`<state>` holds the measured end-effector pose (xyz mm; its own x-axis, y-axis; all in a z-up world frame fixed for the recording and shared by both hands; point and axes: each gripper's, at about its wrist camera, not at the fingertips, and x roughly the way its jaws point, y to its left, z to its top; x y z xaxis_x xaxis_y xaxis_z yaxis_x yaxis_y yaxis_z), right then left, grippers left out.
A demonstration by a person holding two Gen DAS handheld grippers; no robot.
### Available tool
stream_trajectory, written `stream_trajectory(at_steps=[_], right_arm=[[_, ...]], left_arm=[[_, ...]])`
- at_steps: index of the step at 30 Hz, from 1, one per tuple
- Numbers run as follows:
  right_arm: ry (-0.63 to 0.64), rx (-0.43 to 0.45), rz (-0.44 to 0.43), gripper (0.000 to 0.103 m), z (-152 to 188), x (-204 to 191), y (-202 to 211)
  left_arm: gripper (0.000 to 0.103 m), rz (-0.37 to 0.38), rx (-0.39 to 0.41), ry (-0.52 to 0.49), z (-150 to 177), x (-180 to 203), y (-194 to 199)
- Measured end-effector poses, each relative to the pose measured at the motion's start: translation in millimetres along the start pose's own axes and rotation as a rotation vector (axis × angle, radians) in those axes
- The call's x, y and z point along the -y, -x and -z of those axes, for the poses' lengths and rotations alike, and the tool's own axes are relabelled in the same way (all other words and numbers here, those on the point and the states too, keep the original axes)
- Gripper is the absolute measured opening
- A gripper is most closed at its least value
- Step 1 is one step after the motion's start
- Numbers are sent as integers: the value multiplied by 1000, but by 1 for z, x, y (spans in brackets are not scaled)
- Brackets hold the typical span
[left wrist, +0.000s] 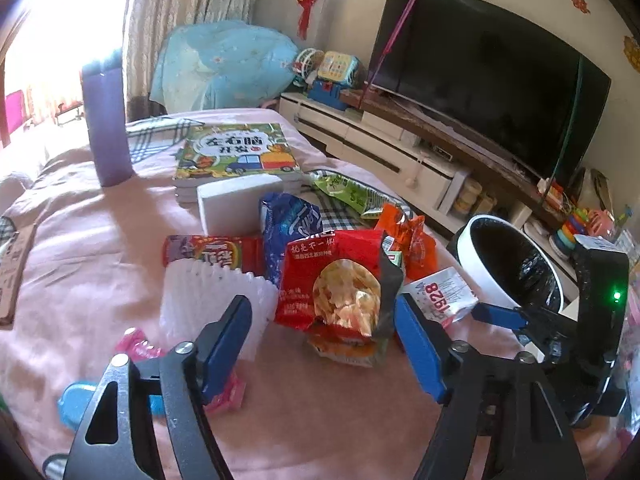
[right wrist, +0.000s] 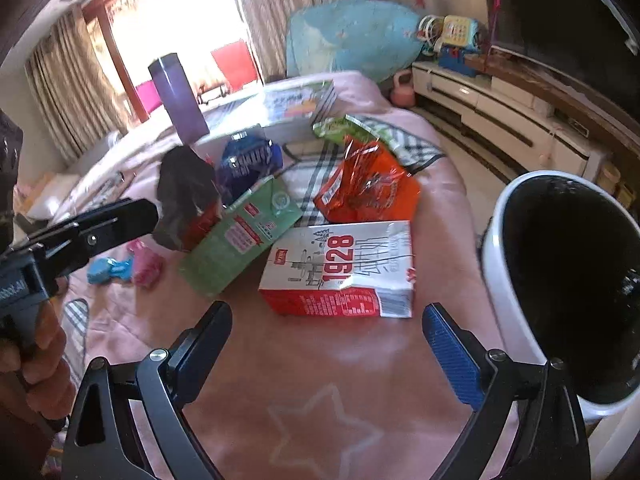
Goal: Collect trash
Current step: 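Move both tools back to the bed toward the dark bag and red carton, then grasp the dark plastic bag with left tool while right tool grasps red milk carton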
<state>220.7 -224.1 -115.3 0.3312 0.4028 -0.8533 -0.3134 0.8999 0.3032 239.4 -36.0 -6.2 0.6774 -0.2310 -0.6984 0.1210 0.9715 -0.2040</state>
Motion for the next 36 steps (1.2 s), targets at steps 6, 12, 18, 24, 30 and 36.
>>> stream_trajectory(at_steps=[6,12,18,24,30,36], right_arm=[[-5,-9,27,93,-1,3,-15],[4,51,37,89,2,1,2],[-29,105,13,89,11,2,31],[-82,151,-7,89,23,7,60],[-115,180,-3,89,35,14,82],[-163,202,14,89,45,29,98]], left_arm=[[24,38,-42,-5,-8,-6,-22],[10,48,-18,-4,-6,-9,-13],[10,74,11,-8,9,-4,11],[10,107,34,-24,18,3,35],[10,137,42,-55,26,19,51],[9,161,37,-95,28,38,54]])
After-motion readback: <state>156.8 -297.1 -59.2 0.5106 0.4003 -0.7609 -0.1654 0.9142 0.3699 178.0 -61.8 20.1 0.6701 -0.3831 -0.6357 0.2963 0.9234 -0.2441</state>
